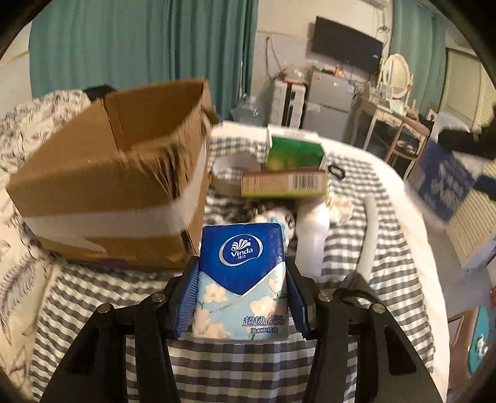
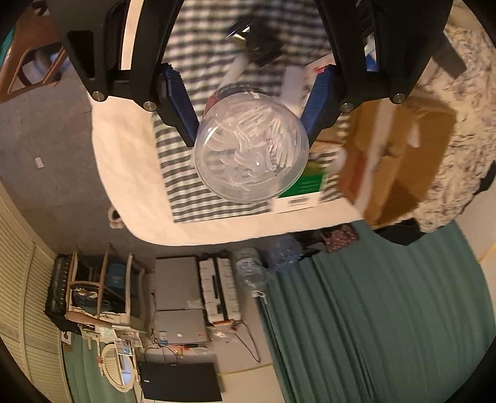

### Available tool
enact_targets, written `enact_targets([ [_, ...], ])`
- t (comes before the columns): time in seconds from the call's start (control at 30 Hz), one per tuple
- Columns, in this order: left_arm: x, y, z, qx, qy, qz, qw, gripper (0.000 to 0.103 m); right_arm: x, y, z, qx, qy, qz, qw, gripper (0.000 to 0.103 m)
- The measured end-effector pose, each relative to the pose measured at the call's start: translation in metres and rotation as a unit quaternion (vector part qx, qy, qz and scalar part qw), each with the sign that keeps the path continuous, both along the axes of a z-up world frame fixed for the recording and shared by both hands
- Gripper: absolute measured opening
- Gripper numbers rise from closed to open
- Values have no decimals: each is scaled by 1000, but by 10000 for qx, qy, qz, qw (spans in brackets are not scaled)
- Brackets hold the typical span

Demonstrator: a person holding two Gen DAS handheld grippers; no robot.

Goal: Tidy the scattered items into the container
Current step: 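Carry the tissue pack and clip tub into the cardboard box and release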

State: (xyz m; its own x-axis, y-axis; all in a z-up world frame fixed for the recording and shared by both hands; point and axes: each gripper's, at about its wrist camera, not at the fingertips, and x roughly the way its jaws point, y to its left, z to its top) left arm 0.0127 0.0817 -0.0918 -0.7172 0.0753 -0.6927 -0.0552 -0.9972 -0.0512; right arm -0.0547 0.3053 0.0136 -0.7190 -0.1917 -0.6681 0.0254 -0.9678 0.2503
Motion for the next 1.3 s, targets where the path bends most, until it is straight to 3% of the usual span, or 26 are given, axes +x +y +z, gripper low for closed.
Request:
enact_targets([
  [0.4,18,-33,65,483,499,16,9976,53,65,-45,14,341,-33,261,9991,65],
  [0.6,6,-60,99,666,618,43,9959,53,72,-77,37,334,230,524,9978,65],
  [0.83,-21,-102,133,857,747,81,9935,53,58,-120,50,185,238,840,9960,65],
  [0.97,-47,-131,137,1060,565,75,9927,53,43,-147,60,168,315,995,9944,65],
  [1.07,-69,-155,135,1004,449,205,9937,53,27,-164,66,-16,348,1112,9932,65],
  [1.2,-86,-187,119,1216,210,463,9913,53,-1,-196,67,-30,357,1291,9910,65],
  [1.3,-96,-199,108,1146,110,548,9918,53,-21,-222,61,27,341,1447,9889,65],
])
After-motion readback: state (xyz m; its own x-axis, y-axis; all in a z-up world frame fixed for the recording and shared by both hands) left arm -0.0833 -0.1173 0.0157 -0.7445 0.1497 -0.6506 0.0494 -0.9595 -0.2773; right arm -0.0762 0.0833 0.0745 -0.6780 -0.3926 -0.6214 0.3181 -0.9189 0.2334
